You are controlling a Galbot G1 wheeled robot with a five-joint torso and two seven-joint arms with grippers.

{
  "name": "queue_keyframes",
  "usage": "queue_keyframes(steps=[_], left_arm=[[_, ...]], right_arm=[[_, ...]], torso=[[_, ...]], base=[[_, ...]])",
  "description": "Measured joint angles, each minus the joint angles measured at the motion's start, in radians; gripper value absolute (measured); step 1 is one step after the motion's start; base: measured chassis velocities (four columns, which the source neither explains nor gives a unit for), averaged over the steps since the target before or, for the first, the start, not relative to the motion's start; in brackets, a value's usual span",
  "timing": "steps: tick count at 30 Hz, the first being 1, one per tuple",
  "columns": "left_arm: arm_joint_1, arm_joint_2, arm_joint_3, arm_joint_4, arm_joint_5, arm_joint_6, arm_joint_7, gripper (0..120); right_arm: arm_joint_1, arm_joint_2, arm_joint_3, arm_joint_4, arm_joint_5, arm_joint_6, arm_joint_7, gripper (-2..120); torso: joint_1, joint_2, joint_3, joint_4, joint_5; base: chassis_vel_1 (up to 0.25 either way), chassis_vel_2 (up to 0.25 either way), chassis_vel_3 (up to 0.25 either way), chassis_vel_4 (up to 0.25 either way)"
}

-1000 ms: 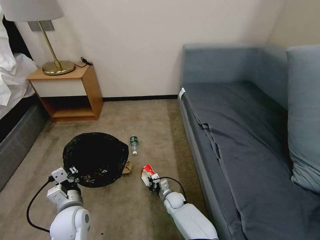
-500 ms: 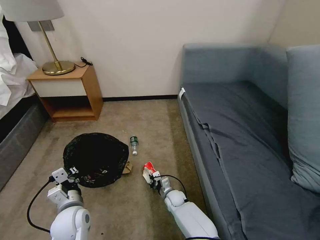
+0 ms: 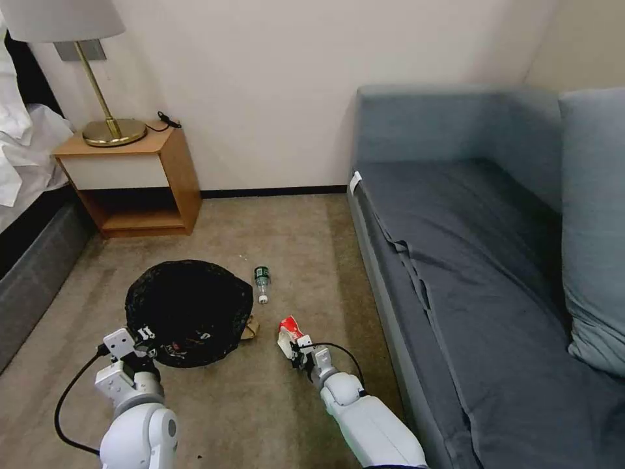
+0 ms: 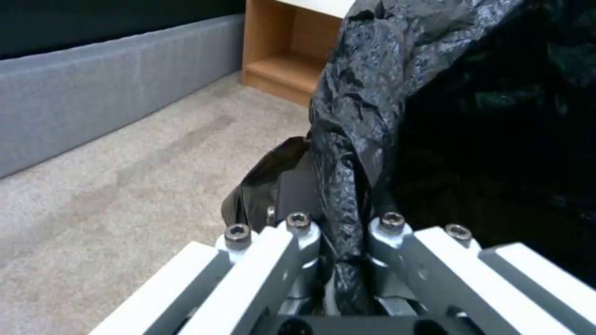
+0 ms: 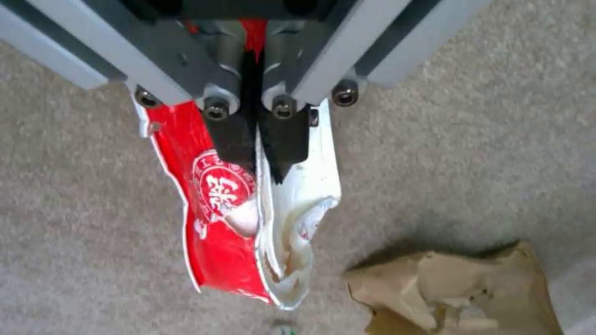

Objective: Pick up the trash bin, then pick up the garbage on the floor and place it into the trash bin.

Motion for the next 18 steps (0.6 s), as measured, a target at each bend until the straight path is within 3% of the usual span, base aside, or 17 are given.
queue_keyframes(steps=[18], left_arm=[[-0.011, 0.0, 0.0, 0.014, -0.002, 0.0, 0.001, 4]], right_arm=[[-0.007, 0.0, -0.007, 0.111, 0.064, 0.014, 0.005, 0]], torso=[[0.0, 0.0, 0.0, 0.0, -0.0001]], base=[[0.0, 0.0, 0.0, 0.0]])
